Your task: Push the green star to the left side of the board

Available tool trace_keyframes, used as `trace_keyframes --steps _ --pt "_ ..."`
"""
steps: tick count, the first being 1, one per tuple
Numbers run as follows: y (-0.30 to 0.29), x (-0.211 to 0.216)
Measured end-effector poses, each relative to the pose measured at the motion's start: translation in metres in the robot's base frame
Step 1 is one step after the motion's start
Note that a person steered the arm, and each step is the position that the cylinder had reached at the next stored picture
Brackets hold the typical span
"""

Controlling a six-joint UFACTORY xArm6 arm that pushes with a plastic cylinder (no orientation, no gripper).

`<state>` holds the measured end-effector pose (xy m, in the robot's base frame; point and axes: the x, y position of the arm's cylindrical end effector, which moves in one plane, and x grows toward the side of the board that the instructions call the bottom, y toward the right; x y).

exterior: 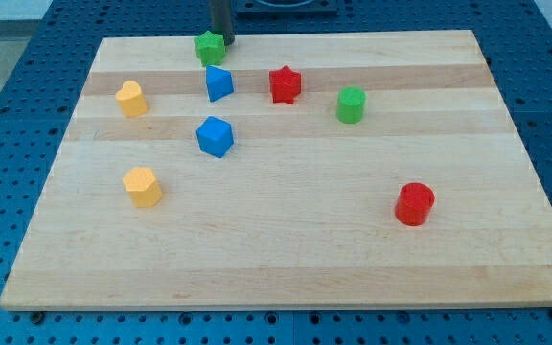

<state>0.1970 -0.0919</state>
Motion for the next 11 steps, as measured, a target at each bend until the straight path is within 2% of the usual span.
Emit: trace_keyframes --steps 2,3,6,11 --pt "0.061 -0.001" --pt "0.058 0.009" --pt "0.028 0.06" --pt "-0.029 0.039"
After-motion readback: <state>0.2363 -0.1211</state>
